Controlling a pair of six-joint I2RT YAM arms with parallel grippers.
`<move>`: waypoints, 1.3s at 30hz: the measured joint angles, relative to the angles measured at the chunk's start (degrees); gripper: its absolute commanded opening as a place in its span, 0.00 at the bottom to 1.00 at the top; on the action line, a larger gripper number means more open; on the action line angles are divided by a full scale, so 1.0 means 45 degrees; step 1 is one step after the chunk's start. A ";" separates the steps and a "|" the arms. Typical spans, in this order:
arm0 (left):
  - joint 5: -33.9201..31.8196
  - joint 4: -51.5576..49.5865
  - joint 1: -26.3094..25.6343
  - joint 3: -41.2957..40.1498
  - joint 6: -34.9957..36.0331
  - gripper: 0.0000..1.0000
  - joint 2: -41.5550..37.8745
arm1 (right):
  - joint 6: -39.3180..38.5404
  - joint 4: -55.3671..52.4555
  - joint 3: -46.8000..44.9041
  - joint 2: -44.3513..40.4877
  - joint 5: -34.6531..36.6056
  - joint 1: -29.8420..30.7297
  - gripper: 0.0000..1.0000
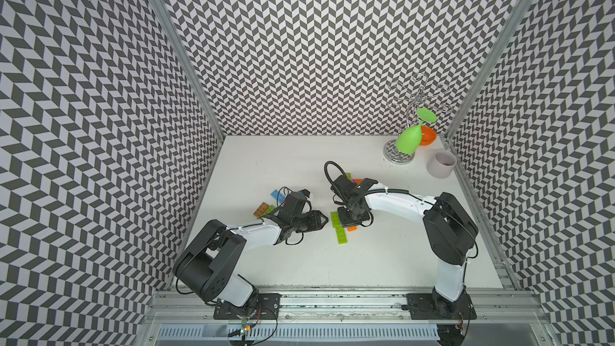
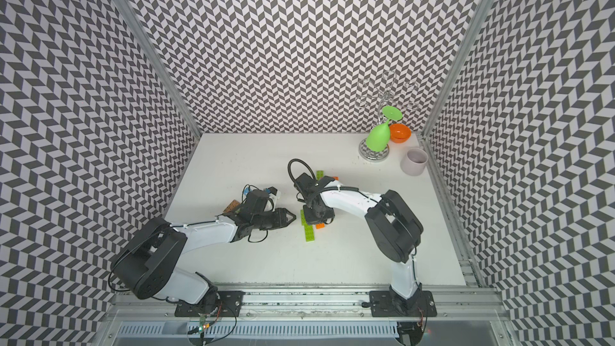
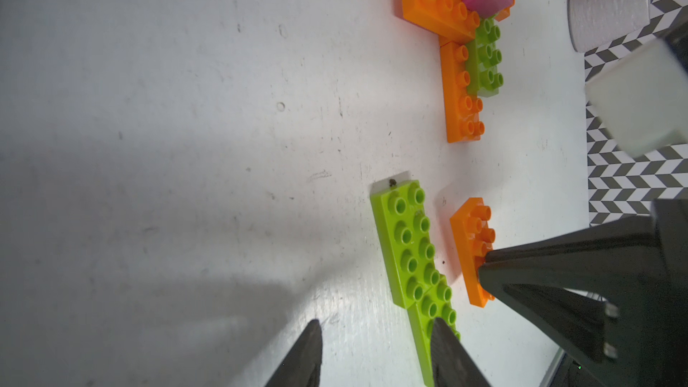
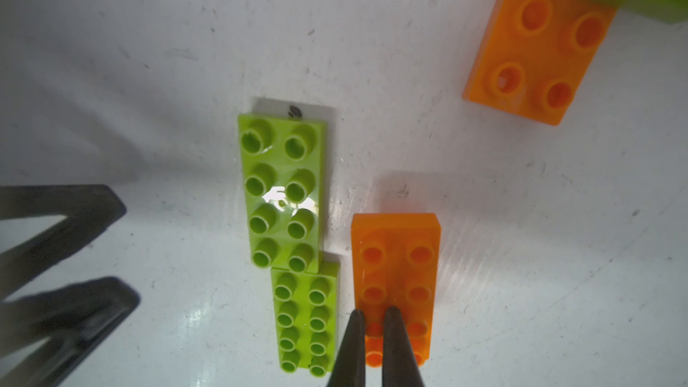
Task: Assemble a small pinwheel with lego
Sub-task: Assemble the lego brick with the lego brick.
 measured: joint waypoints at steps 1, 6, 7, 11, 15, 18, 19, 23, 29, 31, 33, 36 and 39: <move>0.0000 0.0000 0.0000 0.0000 0.0000 0.48 0.0000 | -0.0005 0.0010 0.0000 0.0000 -0.0029 0.0010 0.08; -0.0005 0.0000 0.0000 -0.0005 0.0005 0.48 0.0000 | -0.0005 0.0015 0.0000 0.0073 -0.0136 0.0175 0.08; 0.0000 0.0000 0.0000 -0.0005 0.0005 0.48 0.0000 | 0.0000 0.0019 0.0000 0.0117 -0.0136 0.0228 0.08; 0.0000 0.0000 0.0000 -0.0005 0.0000 0.48 0.0000 | 0.0010 0.0010 -0.0029 0.0291 -0.0146 0.0316 0.08; 0.0000 0.0000 0.0000 -0.0005 0.0000 0.48 0.0000 | 0.0053 0.0015 -0.0078 0.0330 -0.0151 0.0321 0.08; 0.0000 0.0000 0.0000 -0.0005 0.0000 0.48 0.0000 | 0.0146 0.0024 -0.0136 0.0330 -0.0175 0.0330 0.09; 0.0000 0.0000 0.0000 -0.0005 0.0000 0.48 0.0000 | 0.0189 0.0029 -0.0136 0.0330 -0.0185 0.0330 0.09; 0.0000 0.0000 0.0000 -0.0005 0.0005 0.48 0.0000 | 0.0253 0.0112 -0.0136 0.0335 -0.0267 0.0330 0.09; 0.0000 0.0000 0.0000 -0.0005 0.0000 0.48 0.0000 | 0.0296 0.0257 -0.0136 0.0398 -0.0471 0.0369 0.09; 0.0000 0.0000 0.0000 -0.0005 0.0000 0.48 0.0000 | 0.0306 0.0272 -0.0136 0.0427 -0.0491 0.0403 0.09; 0.0000 0.0000 0.0000 -0.0005 0.0000 0.48 0.0000 | 0.0311 0.0277 -0.0136 0.0437 -0.0500 0.0413 0.09; 0.0005 0.0000 0.0000 -0.0010 0.0005 0.46 0.0000 | 0.0325 0.0277 -0.0126 0.0437 -0.0500 0.0413 0.09; 0.0005 0.0000 0.0000 -0.0010 0.0034 0.45 0.0005 | 0.0340 0.0238 -0.0097 0.0437 -0.0345 0.0413 0.08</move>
